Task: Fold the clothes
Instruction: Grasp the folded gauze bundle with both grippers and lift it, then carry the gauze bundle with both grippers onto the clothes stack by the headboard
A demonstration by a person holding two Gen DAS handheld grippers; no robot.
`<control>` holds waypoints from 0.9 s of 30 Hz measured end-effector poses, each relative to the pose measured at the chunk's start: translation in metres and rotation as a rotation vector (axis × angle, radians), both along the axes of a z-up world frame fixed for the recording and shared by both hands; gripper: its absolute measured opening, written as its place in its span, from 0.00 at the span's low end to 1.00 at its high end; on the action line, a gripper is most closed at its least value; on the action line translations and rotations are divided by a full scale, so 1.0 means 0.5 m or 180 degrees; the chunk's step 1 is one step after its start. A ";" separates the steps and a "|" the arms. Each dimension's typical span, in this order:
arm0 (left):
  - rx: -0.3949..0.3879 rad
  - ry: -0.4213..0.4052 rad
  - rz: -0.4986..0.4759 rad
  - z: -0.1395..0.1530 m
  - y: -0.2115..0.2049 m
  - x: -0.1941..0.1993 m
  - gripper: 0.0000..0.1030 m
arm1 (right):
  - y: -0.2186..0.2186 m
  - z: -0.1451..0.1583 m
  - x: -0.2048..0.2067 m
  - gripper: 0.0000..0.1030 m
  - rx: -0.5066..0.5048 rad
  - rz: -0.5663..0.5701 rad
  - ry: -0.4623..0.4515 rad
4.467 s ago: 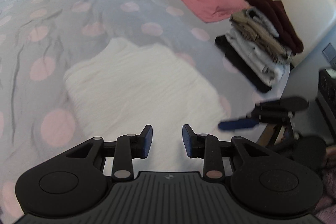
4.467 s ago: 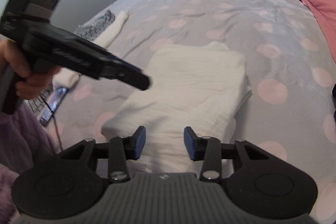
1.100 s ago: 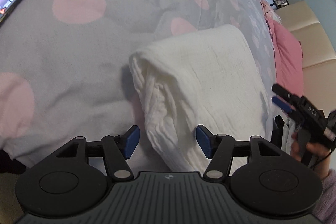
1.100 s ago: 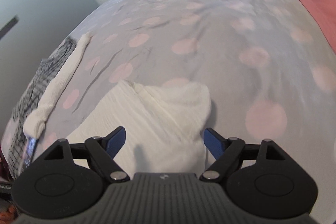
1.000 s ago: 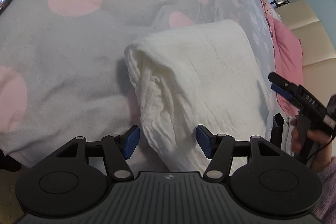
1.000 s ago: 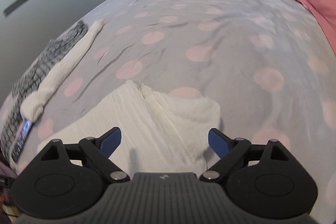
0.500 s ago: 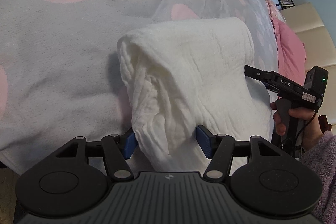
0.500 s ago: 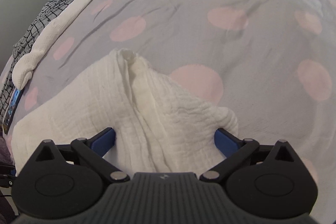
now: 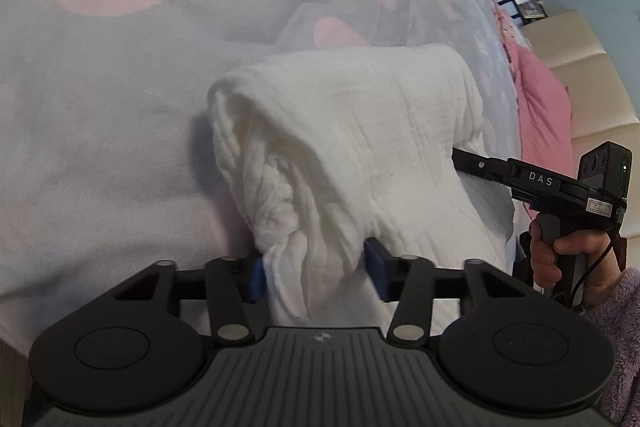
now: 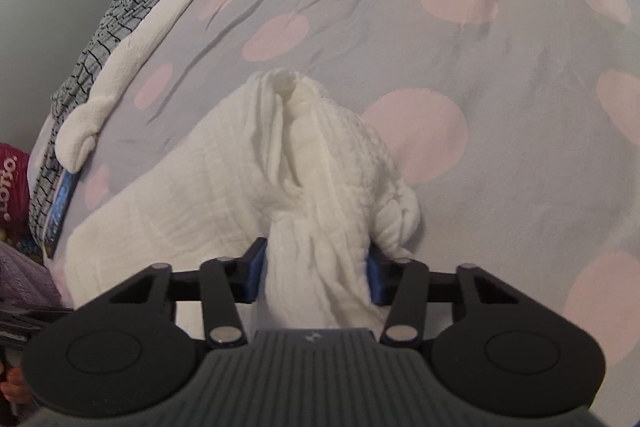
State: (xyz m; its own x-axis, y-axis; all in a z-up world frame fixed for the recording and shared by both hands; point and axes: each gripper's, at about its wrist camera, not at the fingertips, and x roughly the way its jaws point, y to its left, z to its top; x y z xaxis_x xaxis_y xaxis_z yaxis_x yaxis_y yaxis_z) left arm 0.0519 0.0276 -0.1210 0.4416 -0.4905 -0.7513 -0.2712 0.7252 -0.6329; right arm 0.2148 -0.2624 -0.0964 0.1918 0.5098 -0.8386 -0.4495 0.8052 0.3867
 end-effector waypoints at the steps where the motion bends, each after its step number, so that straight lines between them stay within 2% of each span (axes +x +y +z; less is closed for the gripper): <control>1: 0.0028 -0.0052 -0.0045 0.002 -0.001 0.001 0.29 | -0.001 0.003 -0.007 0.43 0.0041 -0.0035 0.0031; 4: 0.0137 -0.0174 -0.0175 0.015 -0.003 0.003 0.22 | -0.007 0.015 -0.034 0.41 0.0149 -0.0160 0.0090; 9: 0.0128 -0.0260 -0.0209 0.035 0.008 0.004 0.18 | -0.024 0.045 -0.088 0.40 0.0324 -0.0437 0.0076; 13: 0.0137 -0.0471 -0.0263 0.069 0.012 0.009 0.16 | -0.046 0.084 -0.123 0.40 0.0508 -0.0634 -0.0011; 20: -0.0001 -0.0848 -0.0429 0.142 -0.004 0.012 0.16 | -0.097 0.182 -0.181 0.39 0.0762 -0.0874 -0.0287; 27: -0.0172 -0.1222 -0.0752 0.257 -0.065 0.030 0.15 | -0.171 0.301 -0.244 0.39 0.0908 -0.1133 -0.0585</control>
State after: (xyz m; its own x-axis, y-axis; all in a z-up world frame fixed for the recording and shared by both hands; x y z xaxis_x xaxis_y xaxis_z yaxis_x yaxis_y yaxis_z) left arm 0.0668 -0.0050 0.0076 0.5545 -0.6452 -0.5256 0.1593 0.7022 -0.6939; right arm 0.0929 -0.3477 0.0543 0.5275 0.5902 -0.6111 -0.2472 0.7948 0.5542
